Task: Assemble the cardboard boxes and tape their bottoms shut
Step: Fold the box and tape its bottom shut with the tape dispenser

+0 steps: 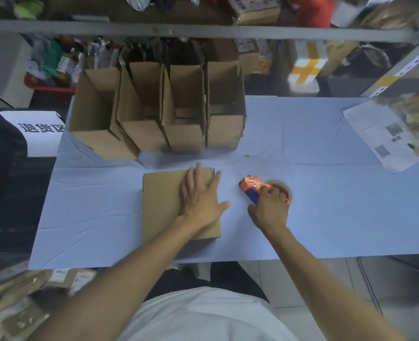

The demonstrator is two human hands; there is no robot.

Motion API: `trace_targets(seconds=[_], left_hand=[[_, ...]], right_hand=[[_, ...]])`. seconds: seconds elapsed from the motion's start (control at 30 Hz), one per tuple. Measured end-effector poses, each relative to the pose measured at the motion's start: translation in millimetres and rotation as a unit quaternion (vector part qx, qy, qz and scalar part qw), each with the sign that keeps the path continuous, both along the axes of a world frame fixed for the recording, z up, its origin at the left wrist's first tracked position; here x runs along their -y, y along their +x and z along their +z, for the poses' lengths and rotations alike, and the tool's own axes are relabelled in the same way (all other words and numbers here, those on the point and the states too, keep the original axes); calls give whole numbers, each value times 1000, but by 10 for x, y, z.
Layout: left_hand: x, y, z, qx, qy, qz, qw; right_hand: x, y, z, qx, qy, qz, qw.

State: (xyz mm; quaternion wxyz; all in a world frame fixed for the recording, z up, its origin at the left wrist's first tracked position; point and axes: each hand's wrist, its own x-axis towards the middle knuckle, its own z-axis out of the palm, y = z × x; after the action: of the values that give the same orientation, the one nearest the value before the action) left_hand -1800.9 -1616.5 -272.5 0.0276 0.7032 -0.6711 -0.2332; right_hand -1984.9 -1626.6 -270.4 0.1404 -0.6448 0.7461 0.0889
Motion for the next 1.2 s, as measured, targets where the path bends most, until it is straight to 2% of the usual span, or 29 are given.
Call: trace_targets(seconds=[0.07,0.13,0.2,0.27,0.37,0.47,0.57,0.63,0.77,0.9,1.03,1.2], left_hand=[[129,228,18,11,38,-177,983],[204,413,38,39,79,-271,958],[219,465,31,41,81,-266,960],[198,455,42,37,72,-218,973],[151,374,91,81,50,-87,992],[146,243,139,105,54,59,991],[185,325,77,62,28,67,995],[219,542,60,12,6,42,999],[138,761,98,-130,4,38,991],[-1,720,79,-260,-1,116,959],[26,637,37,-224,-32,151,962],[51,631,41,-202,-35,106,973]], right_hand=[[-80,77,27,56,-36,25,997],[-206,193,47,226,-11,7,974],[-353,335,32,338,92,-1,937],[-437,412,-18,396,175,-16,901],[-348,354,-30,480,180,-61,857],[-177,262,-2,476,162,-25,864],[-33,251,5,462,136,19,876],[42,297,2,469,107,12,877],[94,532,20,465,29,-68,882],[149,706,45,449,50,-41,891],[166,783,58,480,39,-89,872],[203,813,52,488,52,-77,868]])
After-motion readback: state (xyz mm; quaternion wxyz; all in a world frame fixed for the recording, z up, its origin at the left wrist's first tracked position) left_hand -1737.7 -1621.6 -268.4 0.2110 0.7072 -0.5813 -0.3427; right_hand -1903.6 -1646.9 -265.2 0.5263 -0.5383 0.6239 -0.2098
